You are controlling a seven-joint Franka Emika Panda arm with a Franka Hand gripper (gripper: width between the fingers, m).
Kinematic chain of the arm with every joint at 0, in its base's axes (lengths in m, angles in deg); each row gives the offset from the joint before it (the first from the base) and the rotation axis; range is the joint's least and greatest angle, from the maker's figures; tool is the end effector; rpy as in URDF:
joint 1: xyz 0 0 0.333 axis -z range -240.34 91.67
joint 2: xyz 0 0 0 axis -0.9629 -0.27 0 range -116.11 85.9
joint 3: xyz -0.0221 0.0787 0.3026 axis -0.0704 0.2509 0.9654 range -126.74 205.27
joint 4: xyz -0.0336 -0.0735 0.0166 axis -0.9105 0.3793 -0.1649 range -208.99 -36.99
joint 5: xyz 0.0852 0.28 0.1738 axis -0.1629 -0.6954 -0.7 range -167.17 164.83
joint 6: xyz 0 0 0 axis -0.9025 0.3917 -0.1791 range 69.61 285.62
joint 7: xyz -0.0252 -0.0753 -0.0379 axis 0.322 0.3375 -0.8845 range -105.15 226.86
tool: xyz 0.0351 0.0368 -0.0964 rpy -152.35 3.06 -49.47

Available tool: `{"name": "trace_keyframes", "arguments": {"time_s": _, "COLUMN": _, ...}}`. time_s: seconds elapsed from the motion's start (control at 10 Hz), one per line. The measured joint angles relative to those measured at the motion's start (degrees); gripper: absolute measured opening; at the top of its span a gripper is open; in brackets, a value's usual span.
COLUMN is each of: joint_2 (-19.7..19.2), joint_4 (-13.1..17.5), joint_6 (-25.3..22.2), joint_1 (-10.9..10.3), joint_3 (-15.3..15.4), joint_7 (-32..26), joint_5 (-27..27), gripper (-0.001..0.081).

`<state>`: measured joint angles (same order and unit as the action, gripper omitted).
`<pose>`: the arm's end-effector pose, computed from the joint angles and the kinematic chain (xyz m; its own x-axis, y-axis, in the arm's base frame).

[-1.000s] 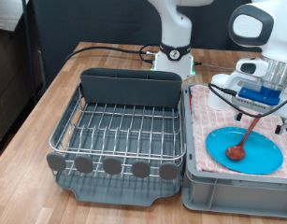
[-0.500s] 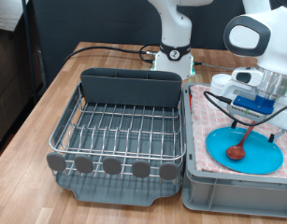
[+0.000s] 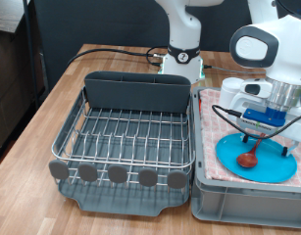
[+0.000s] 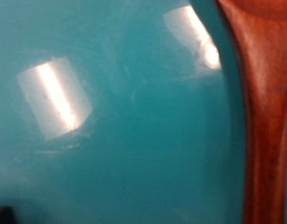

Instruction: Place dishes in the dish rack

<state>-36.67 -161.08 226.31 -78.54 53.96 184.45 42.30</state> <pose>0.4865 0.1906 0.2553 0.3574 -0.9096 0.2118 -0.8962 -0.3978 -0.1963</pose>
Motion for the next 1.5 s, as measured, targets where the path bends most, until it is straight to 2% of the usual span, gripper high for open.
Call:
{"name": "trace_keyframes", "arguments": {"time_s": 0.1, "joint_2": -0.30, "joint_4": 0.00, "joint_6": 0.38, "joint_1": -0.17, "joint_3": -0.26, "joint_7": 0.94, "joint_5": 0.87, "gripper": 0.0599}}
{"name": "trace_keyframes", "arguments": {"time_s": 0.2, "joint_2": -0.30, "joint_4": 0.01, "joint_6": 0.47, "joint_1": -0.45, "joint_3": -0.53, "joint_7": 1.85, "joint_5": 1.62, "gripper": 0.0599}}
{"name": "trace_keyframes", "arguments": {"time_s": 0.3, "joint_2": -0.30, "joint_4": 0.01, "joint_6": 0.47, "joint_1": -0.68, "joint_3": -0.66, "joint_7": 2.60, "joint_5": 2.10, "gripper": 0.0415}}
{"name": "trace_keyframes", "arguments": {"time_s": 0.5, "joint_2": -0.29, "joint_4": 0.01, "joint_6": 0.36, "joint_1": -0.86, "joint_3": -0.69, "joint_7": 3.12, "joint_5": 2.47, "gripper": 0.0415}}
{"name": "trace_keyframes", "arguments": {"time_s": 0.6, "joint_2": -0.26, "joint_4": 0.03, "joint_6": 0.15, "joint_1": -0.92, "joint_3": -0.63, "joint_7": 3.13, "joint_5": 2.47, "gripper": 0.0187}}
{"name": "trace_keyframes", "arguments": {"time_s": 0.7, "joint_2": -0.18, "joint_4": 0.04, "joint_6": -0.15, "joint_1": -0.93, "joint_3": -0.51, "joint_7": 3.14, "joint_5": 2.47, "gripper": 0.0084}}
{"name": "trace_keyframes", "arguments": {"time_s": 1.1, "joint_2": 1.58, "joint_4": -0.02, "joint_6": -2.93, "joint_1": -0.75, "joint_3": 0.70, "joint_7": 2.18, "joint_5": 0.84, "gripper": 0.0085}}
{"name": "trace_keyframes", "arguments": {"time_s": 1.5, "joint_2": 7.14, "joint_4": -0.59, "joint_6": -7.76, "joint_1": 0.50, "joint_3": 2.57, "joint_7": -5.52, "joint_5": -6.76, "gripper": 0.0080}}
